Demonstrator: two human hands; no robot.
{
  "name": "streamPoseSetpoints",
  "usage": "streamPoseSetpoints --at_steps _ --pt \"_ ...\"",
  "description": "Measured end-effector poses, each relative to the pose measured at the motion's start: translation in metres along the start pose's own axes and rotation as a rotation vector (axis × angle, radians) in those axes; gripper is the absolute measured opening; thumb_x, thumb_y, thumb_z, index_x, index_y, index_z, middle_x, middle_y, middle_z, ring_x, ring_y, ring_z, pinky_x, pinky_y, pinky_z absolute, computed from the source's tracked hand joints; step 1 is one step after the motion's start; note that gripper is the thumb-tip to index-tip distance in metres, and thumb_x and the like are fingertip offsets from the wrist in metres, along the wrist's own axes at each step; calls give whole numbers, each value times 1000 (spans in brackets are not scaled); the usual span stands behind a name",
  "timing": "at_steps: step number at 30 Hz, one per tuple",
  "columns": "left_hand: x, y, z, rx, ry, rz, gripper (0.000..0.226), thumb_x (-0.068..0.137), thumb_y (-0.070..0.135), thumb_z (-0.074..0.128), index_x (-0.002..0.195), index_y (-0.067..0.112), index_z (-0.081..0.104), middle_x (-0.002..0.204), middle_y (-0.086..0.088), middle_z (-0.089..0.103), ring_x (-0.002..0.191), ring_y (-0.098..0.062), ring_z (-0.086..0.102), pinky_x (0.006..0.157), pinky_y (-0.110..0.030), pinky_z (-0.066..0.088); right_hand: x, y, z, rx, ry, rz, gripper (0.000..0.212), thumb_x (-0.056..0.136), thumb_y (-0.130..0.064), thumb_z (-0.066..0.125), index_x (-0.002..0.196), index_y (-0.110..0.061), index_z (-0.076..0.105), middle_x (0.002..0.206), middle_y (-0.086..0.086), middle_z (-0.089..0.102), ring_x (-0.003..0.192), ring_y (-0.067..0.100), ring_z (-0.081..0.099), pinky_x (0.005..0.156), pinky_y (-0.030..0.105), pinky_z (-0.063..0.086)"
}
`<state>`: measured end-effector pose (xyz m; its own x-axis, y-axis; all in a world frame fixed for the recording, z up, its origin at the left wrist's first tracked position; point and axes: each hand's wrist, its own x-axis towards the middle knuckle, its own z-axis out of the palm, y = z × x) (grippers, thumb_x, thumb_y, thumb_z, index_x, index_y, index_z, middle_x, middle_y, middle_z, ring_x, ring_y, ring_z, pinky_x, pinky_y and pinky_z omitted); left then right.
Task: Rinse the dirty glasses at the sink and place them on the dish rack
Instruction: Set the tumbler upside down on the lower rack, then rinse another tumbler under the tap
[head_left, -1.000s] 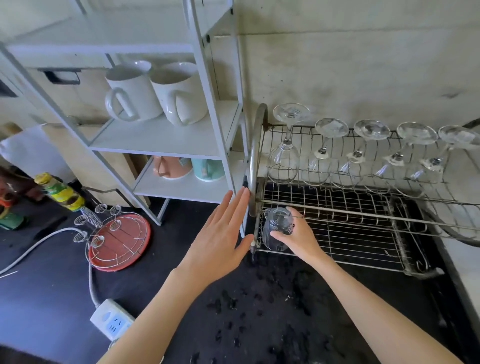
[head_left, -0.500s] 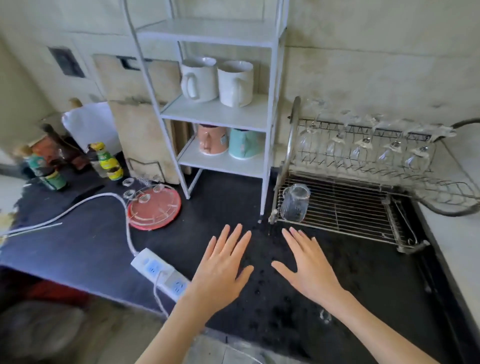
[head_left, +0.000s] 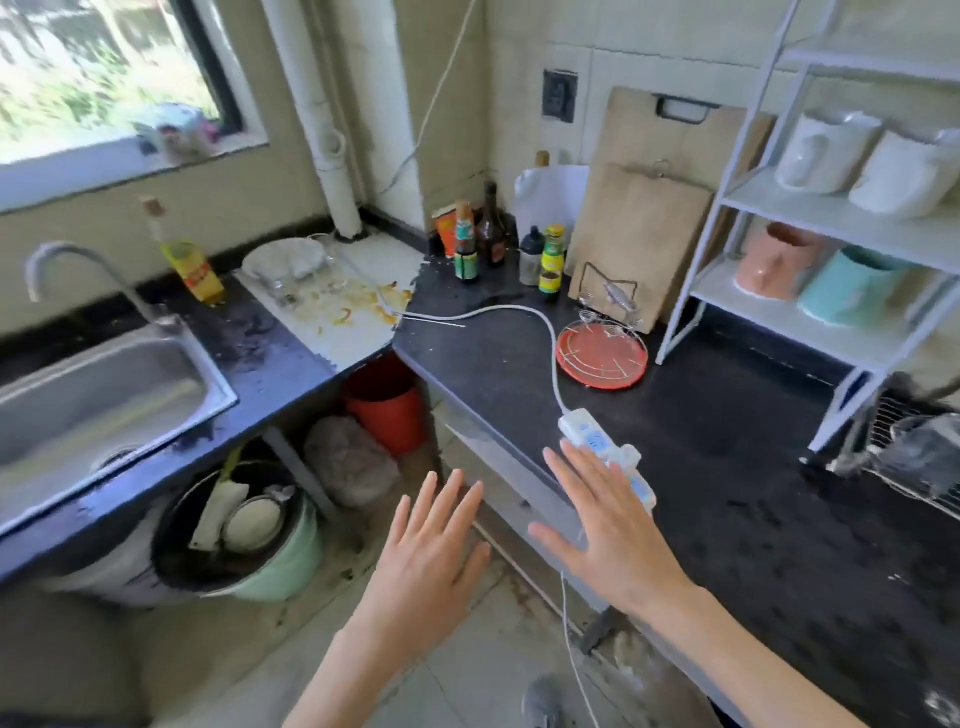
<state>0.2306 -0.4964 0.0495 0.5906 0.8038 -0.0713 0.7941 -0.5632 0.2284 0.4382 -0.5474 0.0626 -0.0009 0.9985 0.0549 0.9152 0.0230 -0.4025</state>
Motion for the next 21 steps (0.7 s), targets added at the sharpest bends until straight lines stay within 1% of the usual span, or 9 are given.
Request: streamPoseSetpoints --at_steps 3,5,6,8,11,13,16,18,21 --pt "-13 -49 -21 -1 67 -146 60 89 48 30 139 17 41 144 -8 43 132 -33 39 101 -49 36 50 -39 13 27 -18 -128 90 76 -81 4 149 -29 13 155 -11 7 144 6 1 119 35 1" --pt "-16 -78 -34 -58 120 -240 72 85 57 14 148 23 21 154 1 13 144 -25 9 114 -42 11 82 -62 23 24 -26 -198 87 80 -78 10 148 -26 22 155 -7 17 144 10 9 118 36 4" --pt "-16 -93 -37 -61 179 -278 76 81 60 5 149 27 9 154 7 -2 143 -18 -8 114 -34 -3 99 -73 27 28 -24 -229 86 81 -78 11 148 -25 24 154 -6 21 144 12 13 117 36 5" --pt "-14 -120 -44 -72 232 -348 78 76 63 -3 148 31 -2 152 10 -12 138 -11 -23 110 -26 -14 132 -91 36 35 -28 -280 88 80 -79 9 148 -24 24 154 -5 23 144 12 13 117 35 5" --pt "0 -165 -51 -58 229 -456 79 75 70 -6 146 36 -6 155 10 -9 137 -9 -24 110 -27 -15 193 -110 54 28 -70 -366 95 74 -82 0 150 -26 14 157 -8 14 145 8 5 116 27 -4" --pt "14 -193 -58 -68 238 -514 90 68 80 -17 146 37 -5 156 8 -8 138 -10 -24 112 -30 -13 237 -120 59 12 -101 -404 100 69 -84 -5 150 -26 9 158 -8 9 146 8 1 114 22 -9" --pt "42 -229 -73 -58 223 -573 101 58 78 -30 147 37 -6 157 8 -10 140 -12 -23 115 -33 -10 296 -136 57 6 -115 -434 90 80 -80 13 150 -24 11 158 -7 12 146 9 5 113 22 -9" --pt "61 -248 -85 -71 230 -593 101 58 78 -30 147 37 -6 157 8 -10 141 -13 -22 117 -35 -8 331 -145 57 16 -132 -438 79 86 -69 28 150 -26 10 158 -8 10 146 9 5 116 24 -5" --pt "84 -274 -93 -97 218 -617 102 57 80 -28 147 37 -5 157 7 -10 140 -12 -22 117 -36 -7 372 -156 66 33 -172 -412 75 89 -61 36 150 -28 8 158 -10 7 146 9 3 117 27 1"
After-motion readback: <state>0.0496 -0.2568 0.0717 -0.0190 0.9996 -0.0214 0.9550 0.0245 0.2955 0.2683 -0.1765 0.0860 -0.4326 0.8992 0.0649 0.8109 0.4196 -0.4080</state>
